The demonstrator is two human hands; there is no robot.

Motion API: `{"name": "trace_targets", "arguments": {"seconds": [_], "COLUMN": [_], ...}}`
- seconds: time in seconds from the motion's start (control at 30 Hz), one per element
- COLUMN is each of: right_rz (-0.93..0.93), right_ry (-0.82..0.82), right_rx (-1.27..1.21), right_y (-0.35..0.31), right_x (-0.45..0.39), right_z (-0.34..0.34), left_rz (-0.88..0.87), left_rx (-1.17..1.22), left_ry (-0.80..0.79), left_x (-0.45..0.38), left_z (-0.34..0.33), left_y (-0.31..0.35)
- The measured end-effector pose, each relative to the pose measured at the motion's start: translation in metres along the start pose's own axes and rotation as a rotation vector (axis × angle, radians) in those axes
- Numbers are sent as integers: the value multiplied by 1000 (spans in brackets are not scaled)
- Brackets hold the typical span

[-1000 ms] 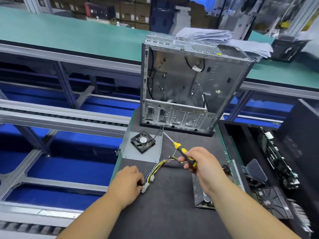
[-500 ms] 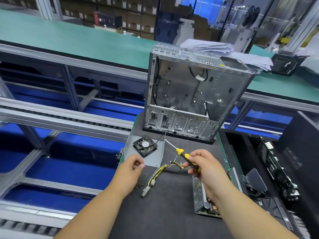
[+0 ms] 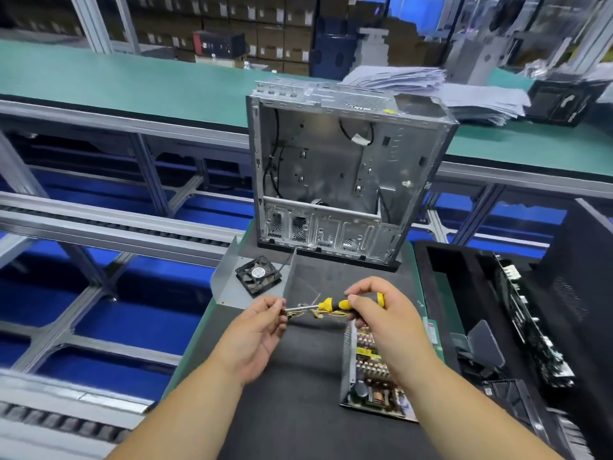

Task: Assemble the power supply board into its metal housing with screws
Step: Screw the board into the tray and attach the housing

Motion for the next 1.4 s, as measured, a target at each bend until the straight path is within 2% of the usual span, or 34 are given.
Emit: {"name": "trace_targets", "arguments": {"seconds": [0.23, 0.43, 0.57, 0.73, 0.9, 1.03, 1.4], "right_rz": [31, 23, 2, -10, -56, -49, 80], "right_ry": [27, -11, -25, -75, -128, -219, -611], "right_rx": [8, 7, -14, -18, -145, -124, 47], "right_y": [25, 55, 71, 83, 90, 90, 62], "right_x": [-4, -12, -14, -17, -23, -25, -3], "right_z": [76, 117, 131, 144, 148, 142, 95], "left_rz": [-29, -62, -42, -72, -198, -312, -383], "left_rx": [-139, -282, -262, -360, -441, -586, -741], "left_ry": [10, 51, 81, 78, 63, 74, 58], "left_x": [-4, -7, -5, 5, 19, 30, 53], "left_z": [-51, -80, -90, -102, -118, -126, -128], "left_y": [-41, -76, -93, -100, -84, -65, -34]}}
Point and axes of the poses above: each hand's wrist, its own x-axis away from the middle knuckle, its own z-axis out of the back of the hand, y = z × x, the point moved 10 cm from there along -x, towards the middle knuckle, and after that the axes turned 7 degrees about x, right-handed, at the moved point
